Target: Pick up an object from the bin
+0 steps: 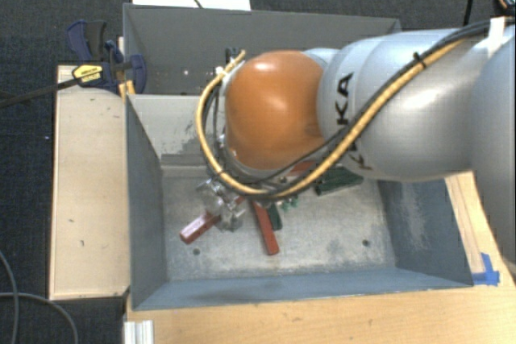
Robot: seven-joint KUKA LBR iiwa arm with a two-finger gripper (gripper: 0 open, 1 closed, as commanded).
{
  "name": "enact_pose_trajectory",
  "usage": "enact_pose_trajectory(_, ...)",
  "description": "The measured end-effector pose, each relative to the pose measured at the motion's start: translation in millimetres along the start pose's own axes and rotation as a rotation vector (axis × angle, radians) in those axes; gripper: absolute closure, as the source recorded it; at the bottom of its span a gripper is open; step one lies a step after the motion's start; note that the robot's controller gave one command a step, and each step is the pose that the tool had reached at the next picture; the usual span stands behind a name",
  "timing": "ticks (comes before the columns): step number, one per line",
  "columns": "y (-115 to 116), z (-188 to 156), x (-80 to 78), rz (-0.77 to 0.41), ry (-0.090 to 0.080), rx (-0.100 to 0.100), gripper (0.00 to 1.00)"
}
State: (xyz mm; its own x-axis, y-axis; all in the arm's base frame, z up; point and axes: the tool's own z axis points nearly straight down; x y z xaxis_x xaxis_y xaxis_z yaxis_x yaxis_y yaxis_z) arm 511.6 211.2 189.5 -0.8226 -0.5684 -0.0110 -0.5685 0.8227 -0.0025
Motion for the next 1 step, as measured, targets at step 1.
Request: enact_pose_trajectory(1, -12.1, -99.7, -10.1, 0.02, -0.002, 0.001, 1.0)
